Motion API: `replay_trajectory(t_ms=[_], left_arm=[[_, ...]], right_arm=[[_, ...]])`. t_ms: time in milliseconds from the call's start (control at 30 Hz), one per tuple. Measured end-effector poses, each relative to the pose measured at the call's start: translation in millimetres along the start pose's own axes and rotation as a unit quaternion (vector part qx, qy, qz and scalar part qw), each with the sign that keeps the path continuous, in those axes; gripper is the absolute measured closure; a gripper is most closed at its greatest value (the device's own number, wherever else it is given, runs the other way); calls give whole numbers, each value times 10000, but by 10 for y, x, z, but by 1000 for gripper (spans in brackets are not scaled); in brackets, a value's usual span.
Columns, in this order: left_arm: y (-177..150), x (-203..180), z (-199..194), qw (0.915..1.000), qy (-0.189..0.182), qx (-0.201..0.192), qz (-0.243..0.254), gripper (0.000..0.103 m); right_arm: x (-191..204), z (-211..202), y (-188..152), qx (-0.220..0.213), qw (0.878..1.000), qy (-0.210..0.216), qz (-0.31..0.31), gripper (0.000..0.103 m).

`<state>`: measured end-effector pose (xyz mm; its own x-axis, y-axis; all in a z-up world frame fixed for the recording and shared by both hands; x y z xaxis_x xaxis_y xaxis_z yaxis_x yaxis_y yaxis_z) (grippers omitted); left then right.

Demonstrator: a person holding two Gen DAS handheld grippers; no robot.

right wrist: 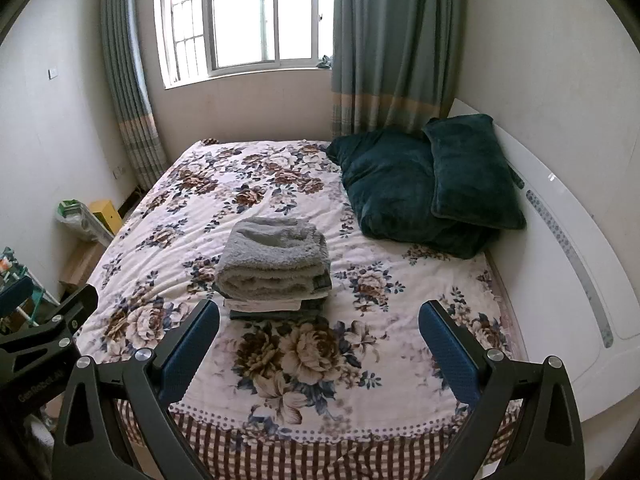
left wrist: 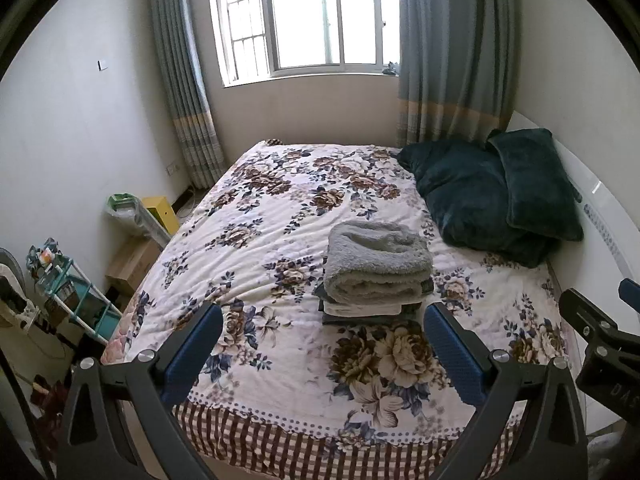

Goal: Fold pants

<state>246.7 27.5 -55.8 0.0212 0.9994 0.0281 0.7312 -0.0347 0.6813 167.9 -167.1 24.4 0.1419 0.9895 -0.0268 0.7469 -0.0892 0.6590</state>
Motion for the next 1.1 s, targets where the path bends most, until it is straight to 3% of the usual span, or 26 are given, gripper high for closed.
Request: replay_trajectory(t_ms=[1100], left_arm=[[14,33,-77,10000,24,-32,-76,0]], right_arm=[[74,-13,10,-2,10000,54,-5,1]])
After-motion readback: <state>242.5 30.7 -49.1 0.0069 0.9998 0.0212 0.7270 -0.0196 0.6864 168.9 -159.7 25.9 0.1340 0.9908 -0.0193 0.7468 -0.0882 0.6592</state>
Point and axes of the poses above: each gripper's, at about its wrist camera, not at the fingertips, and z roughly the way its jaws point, x to its left, y to its top, the point moved 2 cm from there along z, roughly the way its jaws point, and after that the axes turned 6 degrees about x, right-handed, at the moved point
